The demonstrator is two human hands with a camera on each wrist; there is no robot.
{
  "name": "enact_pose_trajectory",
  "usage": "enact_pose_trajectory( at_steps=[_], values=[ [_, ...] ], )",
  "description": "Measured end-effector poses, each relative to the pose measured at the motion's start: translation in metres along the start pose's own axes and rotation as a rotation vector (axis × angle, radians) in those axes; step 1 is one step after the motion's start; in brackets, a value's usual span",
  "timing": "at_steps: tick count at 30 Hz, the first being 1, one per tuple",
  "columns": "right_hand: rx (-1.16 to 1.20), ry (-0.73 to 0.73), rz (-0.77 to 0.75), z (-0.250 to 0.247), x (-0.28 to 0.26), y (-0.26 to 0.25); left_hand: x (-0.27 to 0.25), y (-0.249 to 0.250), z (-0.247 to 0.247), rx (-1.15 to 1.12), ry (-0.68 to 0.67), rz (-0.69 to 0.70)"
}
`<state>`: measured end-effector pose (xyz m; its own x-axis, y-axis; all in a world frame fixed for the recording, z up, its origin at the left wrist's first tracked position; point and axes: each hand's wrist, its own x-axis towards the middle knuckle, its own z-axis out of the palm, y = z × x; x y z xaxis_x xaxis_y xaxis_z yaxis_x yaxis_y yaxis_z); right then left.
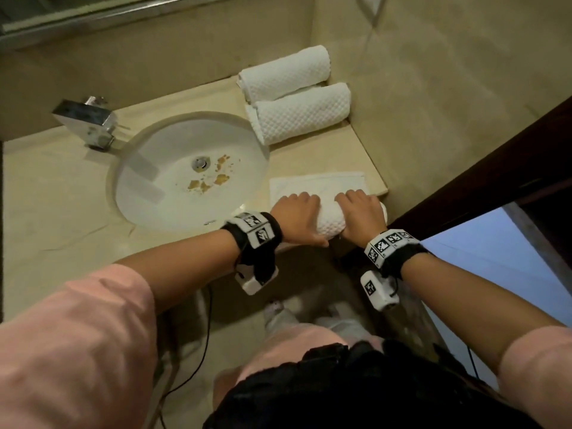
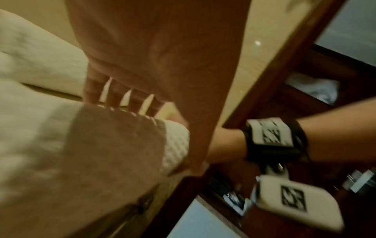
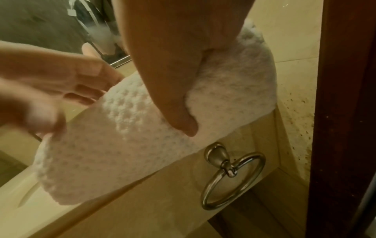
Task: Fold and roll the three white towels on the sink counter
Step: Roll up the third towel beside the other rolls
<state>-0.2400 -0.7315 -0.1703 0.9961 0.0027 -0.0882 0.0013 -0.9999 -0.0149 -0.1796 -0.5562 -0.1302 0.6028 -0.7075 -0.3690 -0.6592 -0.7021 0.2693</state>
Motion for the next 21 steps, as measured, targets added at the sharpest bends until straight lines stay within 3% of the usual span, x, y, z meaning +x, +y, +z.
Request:
enact_pose_trajectory(
  at_steps=[6,11,14,21],
  values=[
    [0.040,-0.056,0.061,-0.003,0.012,0.004,0.014,0.034,0.040,0.342,0.065,-0.137],
    [0.035,-0.111,0.039,-0.006,0.018,0.005,0.028,0.022,0.037,0.250,0.115,-0.128],
    [0.013,-0.105,0.028,-0.004,0.012,-0.001,0.035,0.015,0.020,0.154,0.036,-0.136],
    [-0.039,-0.038,-0.059,0.009,0.010,-0.009,0.049,-0.008,-0.011,-0.214,-0.331,-0.170]
  ],
)
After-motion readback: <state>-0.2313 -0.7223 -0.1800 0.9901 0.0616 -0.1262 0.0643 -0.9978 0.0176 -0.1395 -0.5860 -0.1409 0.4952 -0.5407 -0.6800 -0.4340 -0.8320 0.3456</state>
